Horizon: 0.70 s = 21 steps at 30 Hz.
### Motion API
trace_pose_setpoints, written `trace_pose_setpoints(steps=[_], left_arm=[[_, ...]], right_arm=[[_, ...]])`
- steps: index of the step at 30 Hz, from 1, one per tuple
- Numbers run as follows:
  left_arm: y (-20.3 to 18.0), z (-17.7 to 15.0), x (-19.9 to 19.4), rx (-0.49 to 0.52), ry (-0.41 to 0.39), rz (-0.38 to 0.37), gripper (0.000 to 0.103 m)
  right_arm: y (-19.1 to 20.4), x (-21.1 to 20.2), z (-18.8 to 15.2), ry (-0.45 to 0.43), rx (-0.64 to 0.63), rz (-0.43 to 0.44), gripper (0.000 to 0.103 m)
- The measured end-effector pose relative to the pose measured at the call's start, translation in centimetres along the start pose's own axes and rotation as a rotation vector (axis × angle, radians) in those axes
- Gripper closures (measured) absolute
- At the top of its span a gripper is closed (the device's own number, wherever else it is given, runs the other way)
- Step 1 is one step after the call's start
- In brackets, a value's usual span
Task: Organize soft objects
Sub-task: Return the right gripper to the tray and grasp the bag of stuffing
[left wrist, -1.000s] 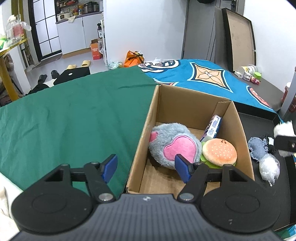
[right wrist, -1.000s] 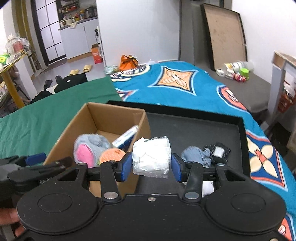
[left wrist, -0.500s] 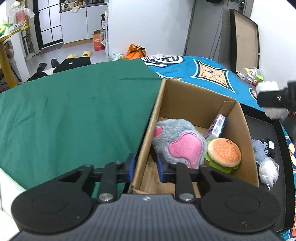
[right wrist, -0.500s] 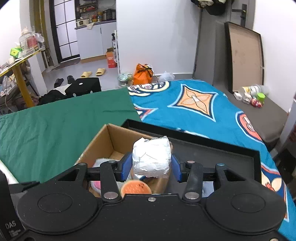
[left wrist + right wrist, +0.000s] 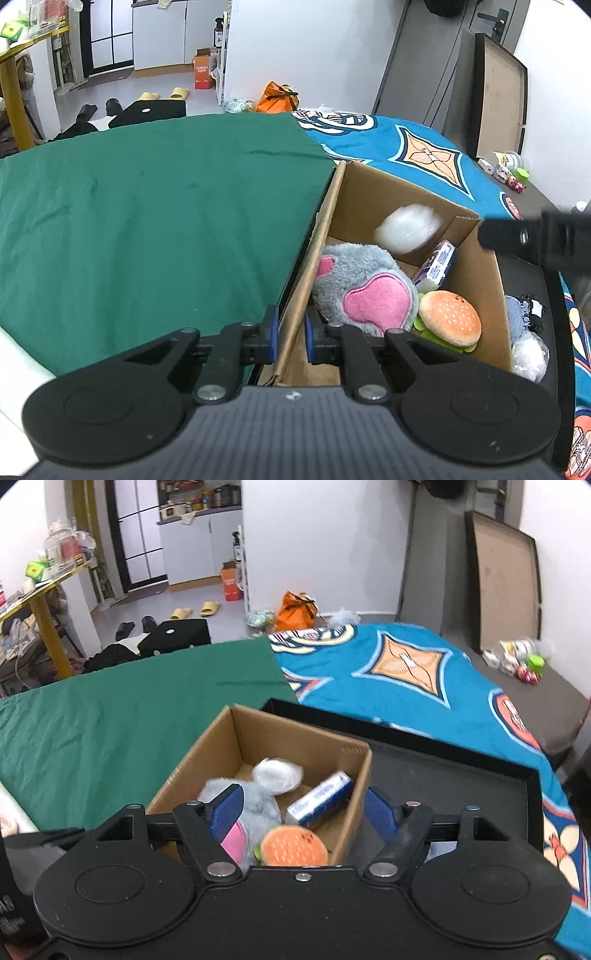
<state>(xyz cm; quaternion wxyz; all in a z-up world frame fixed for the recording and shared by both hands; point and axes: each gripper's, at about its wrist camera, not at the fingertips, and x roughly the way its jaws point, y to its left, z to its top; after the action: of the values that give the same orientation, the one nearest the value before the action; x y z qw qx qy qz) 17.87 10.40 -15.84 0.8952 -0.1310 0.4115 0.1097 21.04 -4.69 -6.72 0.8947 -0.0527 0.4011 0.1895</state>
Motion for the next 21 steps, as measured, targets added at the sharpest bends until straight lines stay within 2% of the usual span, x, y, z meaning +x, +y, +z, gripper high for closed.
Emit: trace_pose_setpoints(steps=[6, 10, 16, 21], left_arm=[[-0.3, -0.1, -0.1, 0.014, 0.001, 0.016, 0.086], [-0.5, -0.1, 0.0, 0.018, 0.011, 0.029, 0.084], [-1.2, -0.3, -0.2, 0.048, 0.014, 0.044, 0.072], [-1.8, -0.4, -0.3, 0.076, 0.004, 0.066, 0.061]], right_arm=[[-1.7, -0.7, -1.8, 0.016, 0.041, -0.035, 0.029], [-2.9, -1.2, -2.9, 0.023, 0.062, -0.053, 0.023], [-4.5, -1.7, -4.3, 0.038, 0.082, -0.070, 0.023], [-5.7, -2.1, -5.5, 0.036, 0.092, -0.087, 0.013]])
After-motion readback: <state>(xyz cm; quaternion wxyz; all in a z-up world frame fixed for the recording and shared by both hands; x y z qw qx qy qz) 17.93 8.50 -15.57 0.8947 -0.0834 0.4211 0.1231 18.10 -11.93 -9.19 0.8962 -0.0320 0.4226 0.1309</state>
